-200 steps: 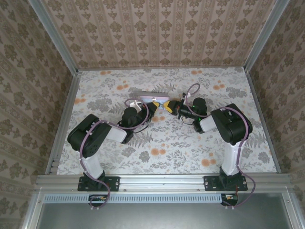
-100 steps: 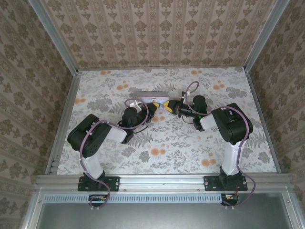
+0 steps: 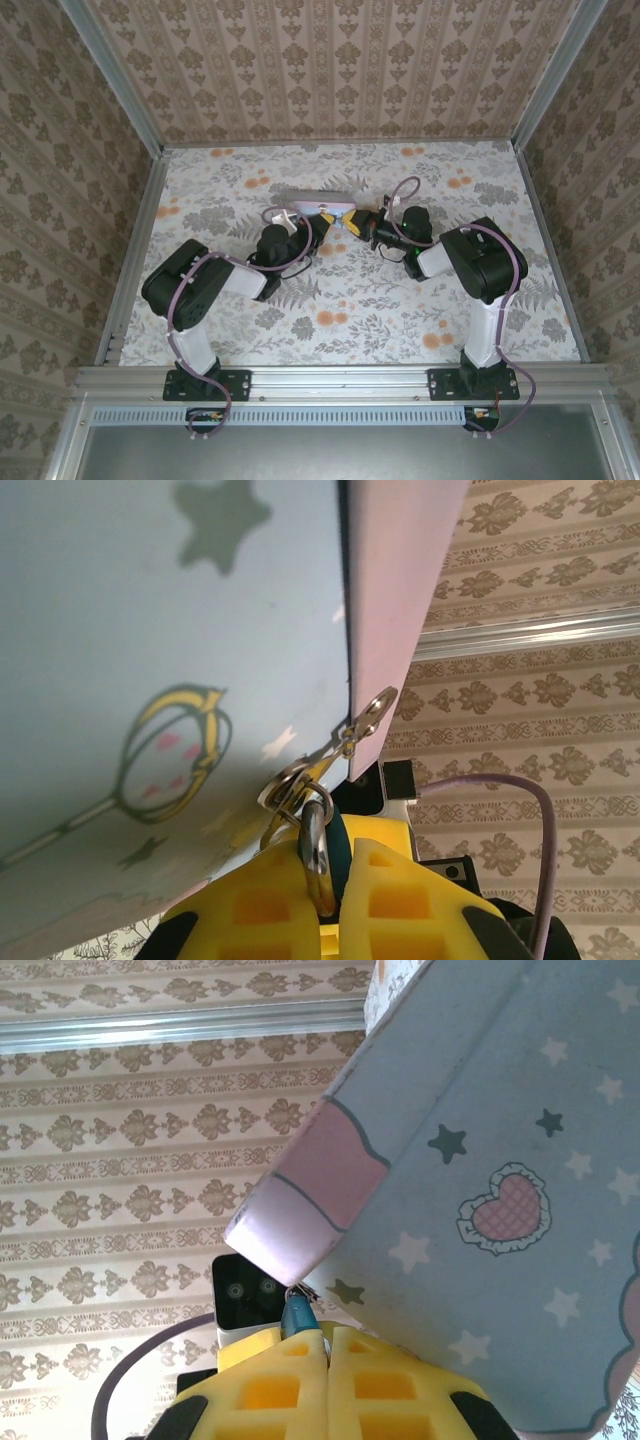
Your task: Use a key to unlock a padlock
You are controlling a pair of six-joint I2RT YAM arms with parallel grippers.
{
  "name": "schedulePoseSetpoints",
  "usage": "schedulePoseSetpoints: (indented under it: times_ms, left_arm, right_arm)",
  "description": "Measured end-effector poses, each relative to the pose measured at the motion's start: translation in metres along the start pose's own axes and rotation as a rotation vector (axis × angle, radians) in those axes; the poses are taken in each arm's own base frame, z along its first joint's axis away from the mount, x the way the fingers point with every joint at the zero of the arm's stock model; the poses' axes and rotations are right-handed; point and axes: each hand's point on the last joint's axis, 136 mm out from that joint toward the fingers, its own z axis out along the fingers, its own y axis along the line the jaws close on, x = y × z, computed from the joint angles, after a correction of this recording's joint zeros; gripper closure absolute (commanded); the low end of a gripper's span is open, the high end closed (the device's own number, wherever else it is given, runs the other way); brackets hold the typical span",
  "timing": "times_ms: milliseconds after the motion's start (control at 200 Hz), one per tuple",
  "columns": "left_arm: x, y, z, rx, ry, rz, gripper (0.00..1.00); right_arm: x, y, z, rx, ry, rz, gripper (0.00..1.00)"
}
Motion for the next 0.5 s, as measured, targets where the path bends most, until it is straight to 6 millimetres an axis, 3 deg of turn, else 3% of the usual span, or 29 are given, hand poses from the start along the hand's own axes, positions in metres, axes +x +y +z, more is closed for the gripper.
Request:
schedulePoseSetpoints:
  times_ms: [500]
  left_arm:
    - [0.0069,-0.0039,-0.0003,-0.006,-0.001,-0.010,1.00]
  right_arm:
    - [0.0038,0.0028,-0.0077,-0.010,-0.039,-0.017,1.00]
